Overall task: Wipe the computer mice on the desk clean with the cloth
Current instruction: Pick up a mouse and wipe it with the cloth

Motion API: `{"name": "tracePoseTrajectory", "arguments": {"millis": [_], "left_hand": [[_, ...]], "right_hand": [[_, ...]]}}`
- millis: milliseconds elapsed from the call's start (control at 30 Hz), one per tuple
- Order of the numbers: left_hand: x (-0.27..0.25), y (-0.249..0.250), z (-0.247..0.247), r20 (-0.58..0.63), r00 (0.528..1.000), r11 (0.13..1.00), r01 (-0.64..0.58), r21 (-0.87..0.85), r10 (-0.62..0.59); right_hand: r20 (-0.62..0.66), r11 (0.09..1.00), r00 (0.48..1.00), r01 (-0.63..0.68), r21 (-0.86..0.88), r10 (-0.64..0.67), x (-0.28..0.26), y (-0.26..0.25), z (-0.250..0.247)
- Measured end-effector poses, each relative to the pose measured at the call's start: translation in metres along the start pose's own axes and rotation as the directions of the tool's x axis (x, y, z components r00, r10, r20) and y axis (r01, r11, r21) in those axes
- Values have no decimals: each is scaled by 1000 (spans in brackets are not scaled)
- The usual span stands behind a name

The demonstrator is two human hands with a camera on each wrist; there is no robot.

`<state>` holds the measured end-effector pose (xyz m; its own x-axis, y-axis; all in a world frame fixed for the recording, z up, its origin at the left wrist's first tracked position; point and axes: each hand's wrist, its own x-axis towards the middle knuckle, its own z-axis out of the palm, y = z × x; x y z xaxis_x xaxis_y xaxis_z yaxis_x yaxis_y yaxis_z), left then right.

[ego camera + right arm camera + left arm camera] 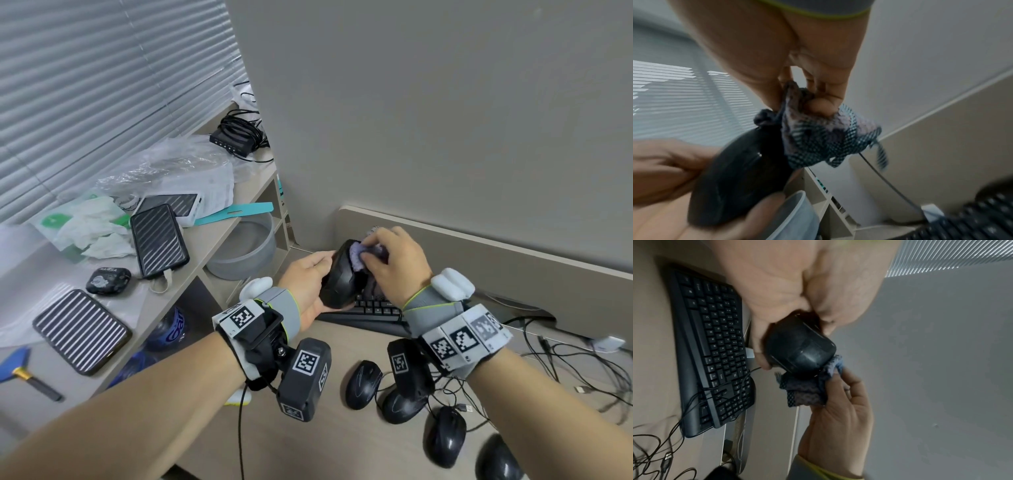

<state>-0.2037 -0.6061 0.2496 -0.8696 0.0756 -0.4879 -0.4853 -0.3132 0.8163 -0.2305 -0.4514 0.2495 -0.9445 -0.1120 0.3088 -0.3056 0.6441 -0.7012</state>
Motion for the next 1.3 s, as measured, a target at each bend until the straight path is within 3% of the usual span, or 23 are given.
{"name": "tracePoseTrajectory", "arguments": {"millis": [133, 300, 433, 600, 700, 767, 900, 1067, 1167, 1300], "left_hand": [[-3, 5, -1, -44, 999, 997, -15, -70, 12], [4, 2, -2, -166, 986, 999, -13, -51, 4], [6, -1, 2, -99, 989, 990, 114, 79, -106], [11, -5, 8, -136, 988, 992, 92, 87, -79], [15, -5, 5, -144, 989, 994, 47, 103, -32], [17, -9, 3, -156, 988, 986, 29, 163, -4], [16, -12, 4, -169, 986, 979, 33, 200, 1], [16, -5, 5, -195, 980, 984, 3, 181, 33], [14, -8, 5, -174, 985, 976, 25, 214, 13], [14, -3, 7, -198, 977, 974, -34, 225, 79]], "right_hand": [[25, 997, 999, -29, 74, 27, -10, 2, -2], [86, 949, 984, -174, 262, 156, -11, 2, -7], [68, 938, 991, -133, 319, 118, -6, -10, -10], [27, 992, 997, 71, 108, -75, -9, -20, -10], [100, 981, 977, 185, 59, -190, -24, -29, -6], [138, 981, 972, 185, 54, -190, -22, -26, -6], [22, 997, 998, 60, 45, -61, -4, -13, -11], [137, 984, 976, 156, 84, -166, -20, -24, -7], [31, 993, 998, 47, 108, -50, -8, -15, -11], [151, 979, 972, 159, 124, -177, -21, -27, -6]]}}
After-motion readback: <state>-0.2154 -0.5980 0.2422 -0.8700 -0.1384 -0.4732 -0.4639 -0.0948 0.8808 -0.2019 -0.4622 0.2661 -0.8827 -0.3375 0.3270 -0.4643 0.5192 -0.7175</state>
